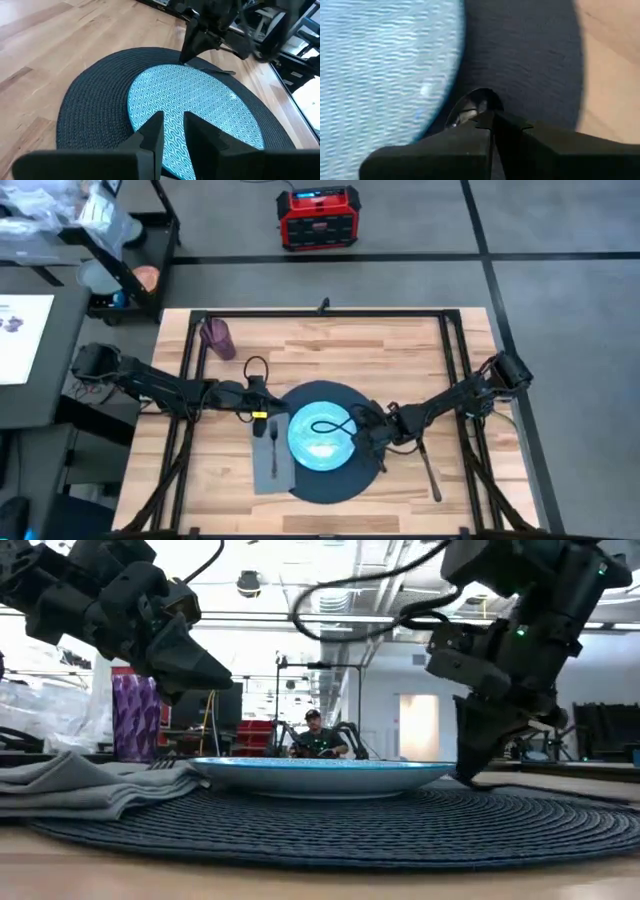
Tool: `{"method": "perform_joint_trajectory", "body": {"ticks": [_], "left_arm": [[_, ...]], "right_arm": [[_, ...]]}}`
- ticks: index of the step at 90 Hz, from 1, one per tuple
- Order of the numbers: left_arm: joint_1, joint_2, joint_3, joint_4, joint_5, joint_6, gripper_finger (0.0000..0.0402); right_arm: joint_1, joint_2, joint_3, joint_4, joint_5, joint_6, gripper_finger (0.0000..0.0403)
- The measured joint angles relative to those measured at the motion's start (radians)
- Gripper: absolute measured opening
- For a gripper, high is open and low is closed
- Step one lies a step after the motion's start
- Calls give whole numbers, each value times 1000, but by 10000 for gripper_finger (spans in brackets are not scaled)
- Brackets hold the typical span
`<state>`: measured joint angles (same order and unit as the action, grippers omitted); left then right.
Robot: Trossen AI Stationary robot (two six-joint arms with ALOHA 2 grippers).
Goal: Set table place
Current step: Adjust the black spoon on the dark blue table mat
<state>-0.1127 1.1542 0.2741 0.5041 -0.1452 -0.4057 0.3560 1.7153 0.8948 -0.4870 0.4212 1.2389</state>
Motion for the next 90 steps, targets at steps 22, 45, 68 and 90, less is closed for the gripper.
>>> {"method": "perform_joint_trajectory", "body": {"ticks": [22,45,68,90], "left_arm": [[0,0,0,0,0,0,56],[0,0,0,-1,0,0,56],[0,0,0,-1,0,0,56],[0,0,0,-1,0,-1,56]], "right_arm": [[38,0,0,-86,30,69,0],[72,-11,0,-67,95,96,0],[86,-60,0,-9,129,83,0],[50,-59,0,100,63,12,0]]}}
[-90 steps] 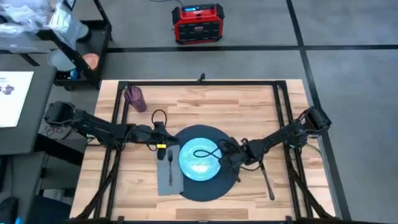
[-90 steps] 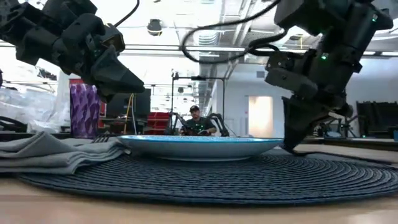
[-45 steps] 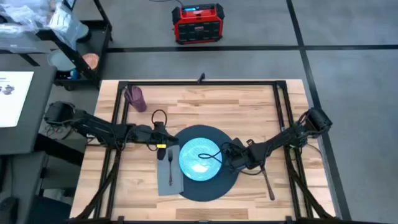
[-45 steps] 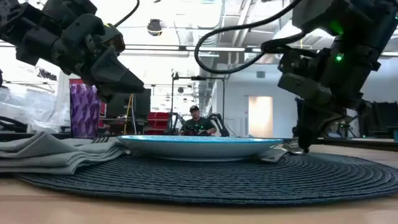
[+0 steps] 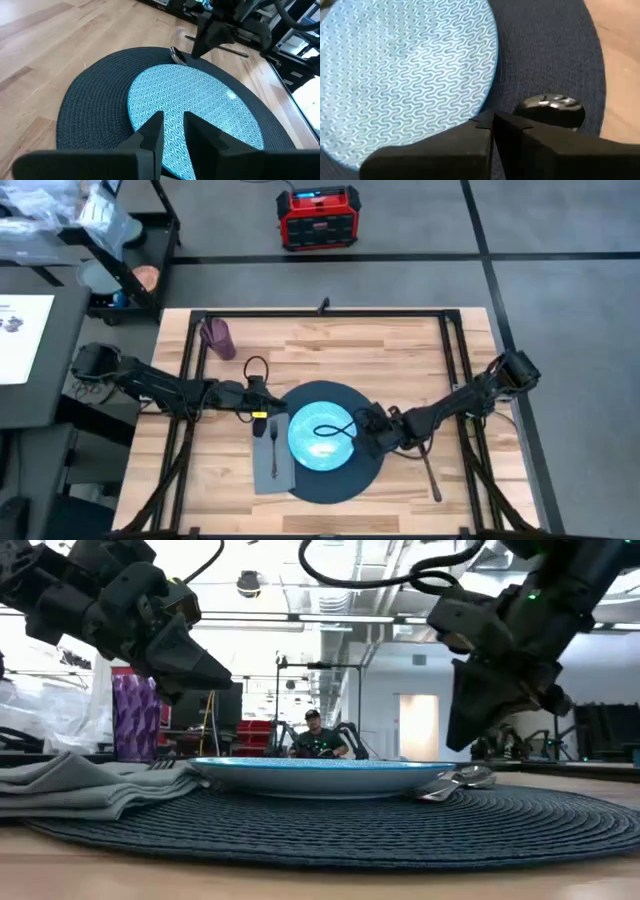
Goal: Set table place
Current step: Adjust the black spoon on the dark blue table mat
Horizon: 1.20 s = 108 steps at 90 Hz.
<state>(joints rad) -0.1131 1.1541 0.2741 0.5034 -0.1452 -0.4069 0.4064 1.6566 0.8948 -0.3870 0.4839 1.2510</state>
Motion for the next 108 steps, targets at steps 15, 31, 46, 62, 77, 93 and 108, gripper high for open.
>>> {"method": "perform_joint_trajectory", "body": {"ticks": [15,31,46,62,77,93,108], "left_arm": [[-12,0,0,0,0,1,56],[-13,0,0,0,-1,1,56],[-13,0,0,2,-1,1,56],[-13,0,0,3,-1,0,56],[-13,0,0,3,0,0,56],[-13,0,0,1,0,0,56],[-13,0,0,1,0,0,56]], "right_arm": [[-23,0,0,-16,-45,-3,0],[-37,0,0,-18,-74,-5,0],[-46,35,-1,20,-122,-49,0],[-55,86,-1,82,-147,-55,0],[-47,90,-1,102,-173,-68,0],[-33,90,0,93,-223,-82,0],[-19,89,0,70,-226,-83,0]]}}
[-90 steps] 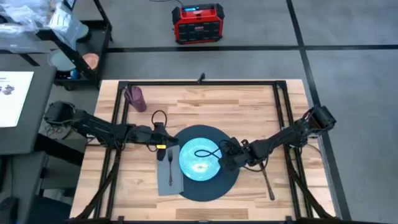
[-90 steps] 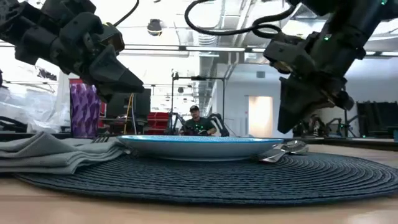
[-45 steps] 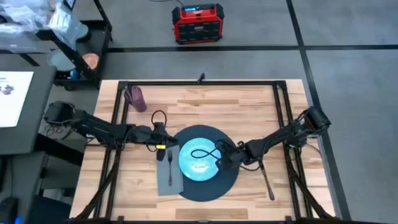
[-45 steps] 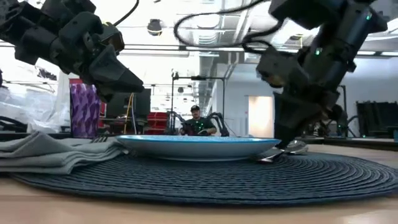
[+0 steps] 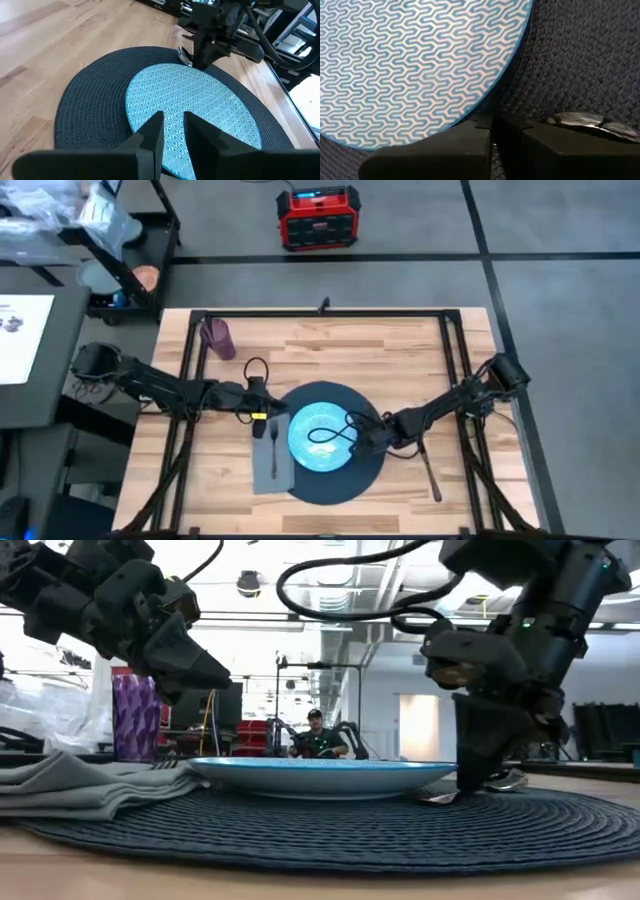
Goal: Set table place
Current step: Adjust the black spoon on the dark blue table mat
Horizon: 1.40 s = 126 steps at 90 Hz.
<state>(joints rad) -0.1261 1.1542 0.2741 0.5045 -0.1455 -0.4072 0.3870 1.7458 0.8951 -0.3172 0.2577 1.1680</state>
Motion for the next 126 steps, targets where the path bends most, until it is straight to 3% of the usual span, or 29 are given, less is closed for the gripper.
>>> {"method": "perform_joint_trajectory", "body": {"ticks": [50,82,110,126], "left_arm": [[0,0,0,0,0,2,56],[0,0,0,0,0,-4,56],[-24,0,0,1,0,-12,56],[-39,0,0,2,0,-38,56]], "right_arm": [[26,-158,0,-108,10,-15,0],[34,-155,0,164,-104,-169,0],[72,-154,-1,-47,-94,-8,0],[86,-148,0,-113,21,30,0]]}}
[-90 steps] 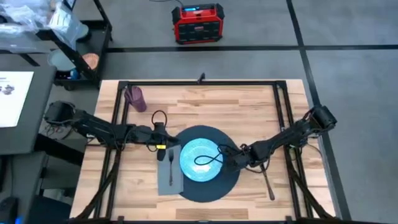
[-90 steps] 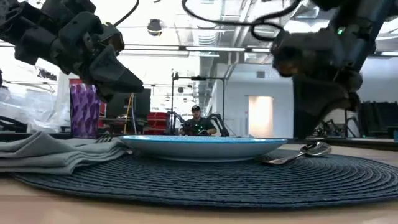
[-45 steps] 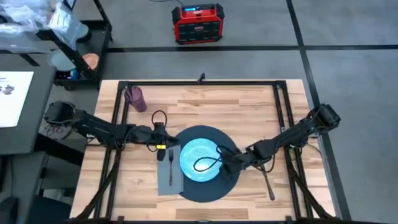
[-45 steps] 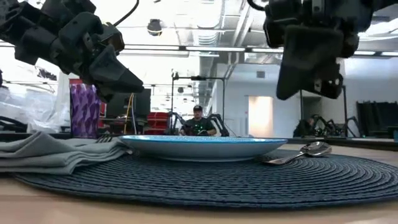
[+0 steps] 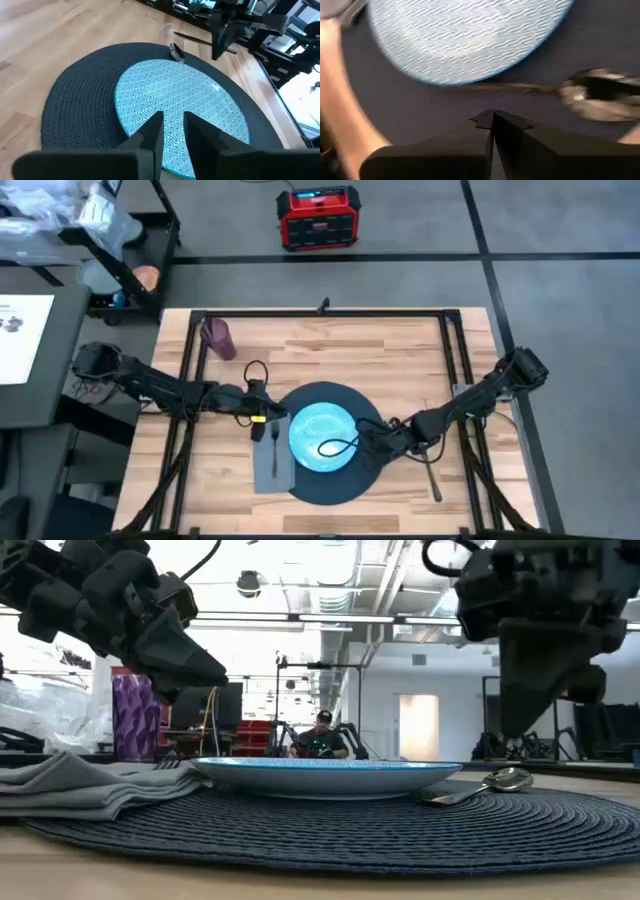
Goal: Set table place
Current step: Adjust the black spoon on the dark blue table mat
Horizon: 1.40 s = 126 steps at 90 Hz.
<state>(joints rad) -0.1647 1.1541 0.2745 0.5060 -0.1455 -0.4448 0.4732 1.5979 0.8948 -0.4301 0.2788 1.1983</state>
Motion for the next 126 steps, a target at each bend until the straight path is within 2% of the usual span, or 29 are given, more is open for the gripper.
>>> {"method": "perform_joint_trajectory", "body": {"ticks": [11,22,43,67,84,102,126], "left_arm": [[-9,0,0,5,0,-19,56],[-22,0,0,9,-1,-38,56],[-59,0,0,24,0,-50,56],[-93,0,0,27,-1,-51,56],[-104,0,0,28,-10,-55,56],[-112,0,0,27,-26,-60,56],[-112,0,0,26,-47,-61,56]], "right_arm": [[-2,16,-2,-162,103,103,0],[-1,31,-2,-201,115,166,0],[10,59,0,-134,116,164,11],[-6,111,0,-213,117,190,37],[-38,123,0,-249,180,173,35],[-44,108,0,-240,180,155,32],[-42,11,0,-199,190,147,31]]}}
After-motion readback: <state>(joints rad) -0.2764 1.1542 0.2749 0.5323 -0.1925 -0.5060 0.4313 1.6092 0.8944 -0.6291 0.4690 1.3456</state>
